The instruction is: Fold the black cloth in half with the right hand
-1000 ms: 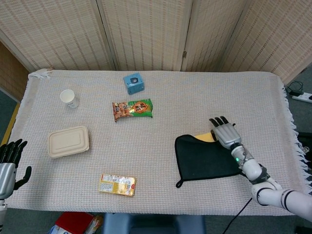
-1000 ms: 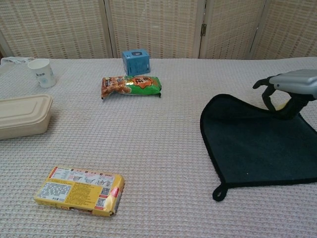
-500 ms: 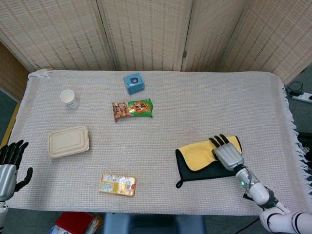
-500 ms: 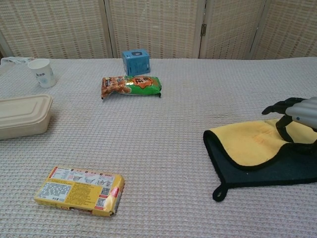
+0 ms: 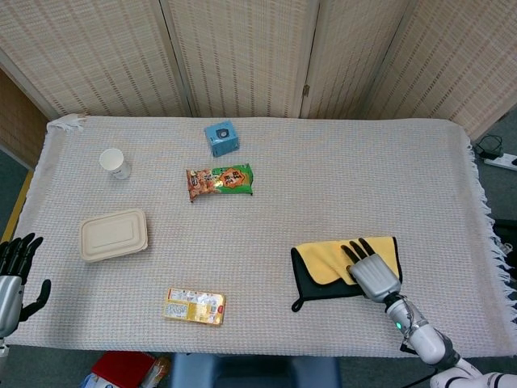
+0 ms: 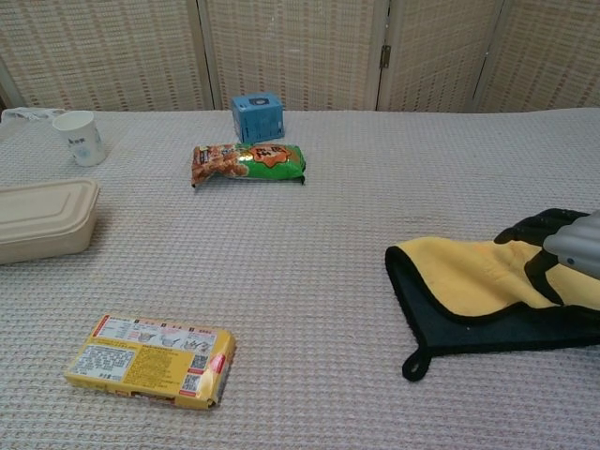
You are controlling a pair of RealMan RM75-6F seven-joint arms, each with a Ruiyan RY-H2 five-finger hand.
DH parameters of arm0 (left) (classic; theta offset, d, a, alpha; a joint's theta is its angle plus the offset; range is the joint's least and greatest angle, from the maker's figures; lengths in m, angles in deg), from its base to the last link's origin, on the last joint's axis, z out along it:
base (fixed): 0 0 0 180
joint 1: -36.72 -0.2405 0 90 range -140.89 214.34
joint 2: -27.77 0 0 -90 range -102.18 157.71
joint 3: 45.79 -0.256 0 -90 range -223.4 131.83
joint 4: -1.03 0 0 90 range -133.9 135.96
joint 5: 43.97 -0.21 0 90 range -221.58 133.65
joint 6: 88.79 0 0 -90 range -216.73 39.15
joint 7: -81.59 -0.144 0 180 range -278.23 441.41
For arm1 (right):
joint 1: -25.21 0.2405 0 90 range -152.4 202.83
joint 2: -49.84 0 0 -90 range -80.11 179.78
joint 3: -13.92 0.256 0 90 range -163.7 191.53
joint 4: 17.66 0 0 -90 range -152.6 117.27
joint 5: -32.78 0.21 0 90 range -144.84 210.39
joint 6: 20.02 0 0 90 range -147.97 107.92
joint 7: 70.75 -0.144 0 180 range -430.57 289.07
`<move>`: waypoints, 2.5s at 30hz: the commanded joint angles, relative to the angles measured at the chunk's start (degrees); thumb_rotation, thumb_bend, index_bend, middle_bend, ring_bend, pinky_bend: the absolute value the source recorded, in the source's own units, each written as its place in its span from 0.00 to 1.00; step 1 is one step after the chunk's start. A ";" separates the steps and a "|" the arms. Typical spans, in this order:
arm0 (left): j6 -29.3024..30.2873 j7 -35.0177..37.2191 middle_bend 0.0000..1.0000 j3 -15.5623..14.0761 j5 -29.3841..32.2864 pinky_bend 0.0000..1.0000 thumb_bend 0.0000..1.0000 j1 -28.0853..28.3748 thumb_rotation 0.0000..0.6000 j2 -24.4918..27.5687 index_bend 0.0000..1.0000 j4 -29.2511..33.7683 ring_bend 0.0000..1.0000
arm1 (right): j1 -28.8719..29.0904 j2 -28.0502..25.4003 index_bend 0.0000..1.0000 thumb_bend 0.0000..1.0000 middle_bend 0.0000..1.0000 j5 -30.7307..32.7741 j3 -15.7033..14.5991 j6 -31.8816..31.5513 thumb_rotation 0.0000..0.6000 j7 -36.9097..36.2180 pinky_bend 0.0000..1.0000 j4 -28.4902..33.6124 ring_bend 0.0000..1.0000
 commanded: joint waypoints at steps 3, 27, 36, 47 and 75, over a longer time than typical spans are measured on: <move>-0.06 -0.34 0.08 0.00 -0.07 0.00 0.54 0.04 1.00 -0.19 0.00 -0.03 0.00 | -0.69 -0.47 0.64 0.45 0.11 0.26 -0.31 -0.08 1.00 1.63 0.00 0.36 0.03; 0.16 0.41 0.08 0.47 0.62 0.00 0.54 -0.27 1.00 0.38 0.00 0.45 0.00 | -1.26 -8.46 0.25 0.45 0.00 -4.92 -0.08 0.31 1.00 -6.45 0.00 9.40 0.00; 0.70 0.42 0.08 0.18 -0.20 0.00 0.54 -0.52 1.00 0.52 0.00 0.77 0.00 | -0.84 -3.52 0.34 0.45 0.02 -11.81 -0.06 -0.75 1.00 -4.81 0.00 6.04 0.00; 2.36 2.37 0.08 0.17 -1.16 0.00 0.54 -1.27 1.00 1.55 0.00 1.24 0.00 | -1.58 5.52 0.41 0.45 0.05 -11.84 1.66 -2.38 1.00 0.86 0.00 -2.83 0.02; 3.77 4.96 0.08 -0.04 -2.64 0.00 0.54 -2.01 1.00 3.03 0.00 1.87 0.00 | -3.53 13.73 0.44 0.45 0.09 -14.75 1.52 -5.30 1.00 -1.81 0.00 -12.07 0.05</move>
